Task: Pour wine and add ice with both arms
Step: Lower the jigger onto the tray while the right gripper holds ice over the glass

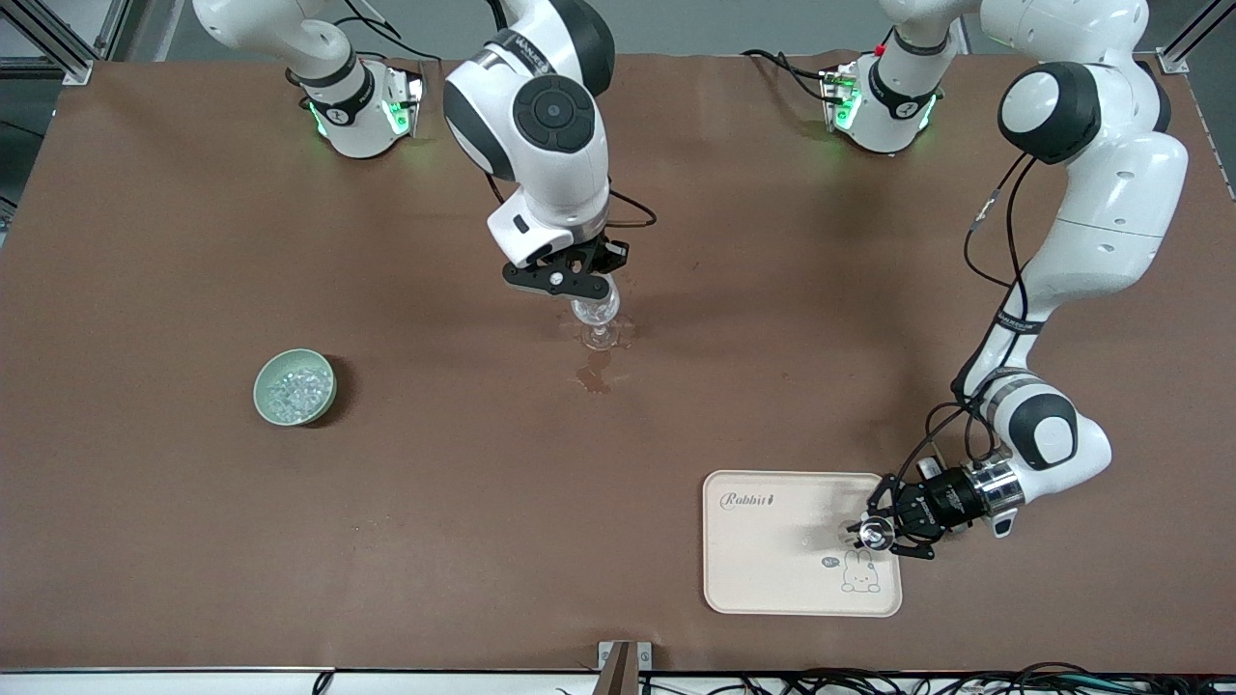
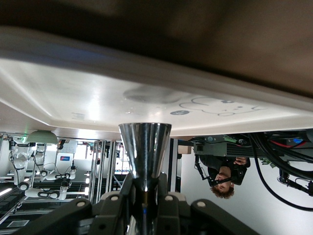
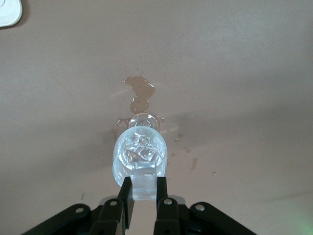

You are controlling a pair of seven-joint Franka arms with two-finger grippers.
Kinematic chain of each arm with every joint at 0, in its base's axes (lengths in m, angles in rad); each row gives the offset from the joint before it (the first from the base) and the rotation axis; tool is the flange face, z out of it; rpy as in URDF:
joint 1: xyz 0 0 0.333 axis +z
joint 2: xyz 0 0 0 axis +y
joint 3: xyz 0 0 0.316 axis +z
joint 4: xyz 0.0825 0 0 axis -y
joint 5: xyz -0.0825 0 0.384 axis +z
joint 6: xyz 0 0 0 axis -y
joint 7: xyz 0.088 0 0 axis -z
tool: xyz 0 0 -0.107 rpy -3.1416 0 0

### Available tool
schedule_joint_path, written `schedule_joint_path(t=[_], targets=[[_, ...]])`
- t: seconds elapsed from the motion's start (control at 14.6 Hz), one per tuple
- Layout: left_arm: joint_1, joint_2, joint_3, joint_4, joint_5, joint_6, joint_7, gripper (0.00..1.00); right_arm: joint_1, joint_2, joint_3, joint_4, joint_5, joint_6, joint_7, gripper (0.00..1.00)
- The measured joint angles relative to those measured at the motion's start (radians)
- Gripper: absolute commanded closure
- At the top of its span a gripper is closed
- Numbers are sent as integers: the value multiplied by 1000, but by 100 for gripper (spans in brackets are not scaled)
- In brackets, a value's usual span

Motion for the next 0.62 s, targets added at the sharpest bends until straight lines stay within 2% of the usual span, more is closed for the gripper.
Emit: schedule_joint_path(t=[0.48,0.55,0.62], targets=[[-7,27,1,-1,-8,-1,0,67,17,42,0,-1,-18,3,0,98],[-7,27,1,-1,-8,-1,0,58,20,45,0,-1,-18,3,0,98],[-7,27,1,-1,-8,-1,0,44,21,48,0,-1,-18,3,0,97]])
